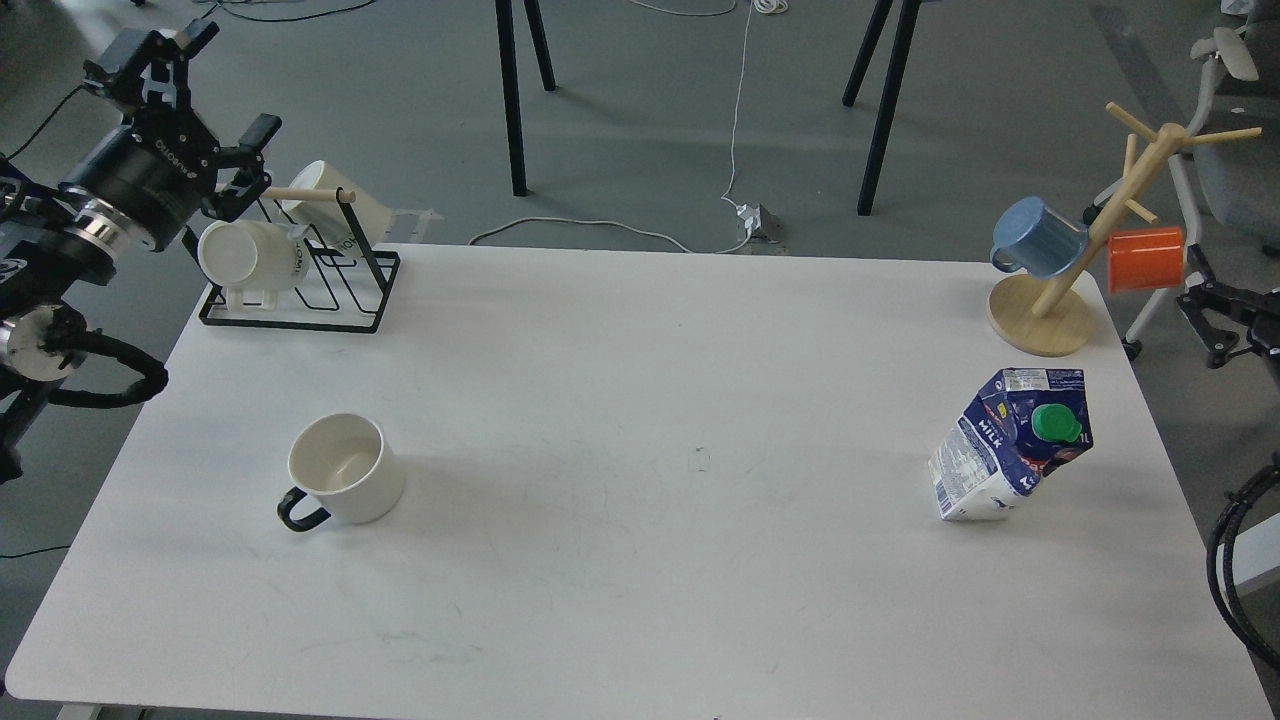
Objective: Place cup and milk with both arms
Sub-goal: 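Lower the left gripper from the rack area toward the white mug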
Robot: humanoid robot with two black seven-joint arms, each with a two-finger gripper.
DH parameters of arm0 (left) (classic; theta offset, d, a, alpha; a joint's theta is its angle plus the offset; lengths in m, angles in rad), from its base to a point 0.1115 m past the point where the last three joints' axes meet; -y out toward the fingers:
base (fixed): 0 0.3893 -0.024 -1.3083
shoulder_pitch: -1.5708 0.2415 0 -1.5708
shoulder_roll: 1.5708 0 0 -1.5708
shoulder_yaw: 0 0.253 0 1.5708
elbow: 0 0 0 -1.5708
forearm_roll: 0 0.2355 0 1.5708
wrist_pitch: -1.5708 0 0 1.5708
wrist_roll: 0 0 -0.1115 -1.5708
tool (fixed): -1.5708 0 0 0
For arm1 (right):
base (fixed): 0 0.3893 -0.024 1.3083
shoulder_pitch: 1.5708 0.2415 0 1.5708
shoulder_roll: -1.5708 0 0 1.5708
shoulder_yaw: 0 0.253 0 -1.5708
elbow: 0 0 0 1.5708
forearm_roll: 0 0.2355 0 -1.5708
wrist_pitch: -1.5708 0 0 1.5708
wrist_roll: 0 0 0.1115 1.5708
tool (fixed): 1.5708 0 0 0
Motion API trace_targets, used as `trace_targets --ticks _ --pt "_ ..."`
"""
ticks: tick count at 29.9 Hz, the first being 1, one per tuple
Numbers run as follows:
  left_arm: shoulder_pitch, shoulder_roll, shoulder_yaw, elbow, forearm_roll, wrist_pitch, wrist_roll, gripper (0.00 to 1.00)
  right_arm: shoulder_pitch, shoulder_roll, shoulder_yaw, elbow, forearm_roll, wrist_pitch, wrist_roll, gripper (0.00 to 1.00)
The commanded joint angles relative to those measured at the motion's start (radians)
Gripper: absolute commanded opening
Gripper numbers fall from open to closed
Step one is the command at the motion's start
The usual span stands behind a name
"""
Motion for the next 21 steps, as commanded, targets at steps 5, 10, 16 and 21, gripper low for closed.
trace_targets --ticks 5,10,16,21 --pt "0.002 0.039 0.003 0.0 0.001 0.0 0.0 0.99 -0.009 0.0 0.0 0.0 -0.001 0.0 0.0 0.98" --pt "0.001 0.058 0.002 0.026 -0.002 0.0 0.0 0.99 -0.01 0.0 -0.002 0.0 -0.001 0.0 0.0 0.98" --pt "0.004 0.059 0.029 0.084 0.055 0.0 0.0 0.99 -0.01 0.0 -0.012 0.002 0.0 0.0 0.0 0.98" --pt "0.004 0.071 0.039 0.092 0.369 0.0 0.0 0.99 -0.018 0.0 -0.012 0.0 0.0 0.0 0.0 0.98"
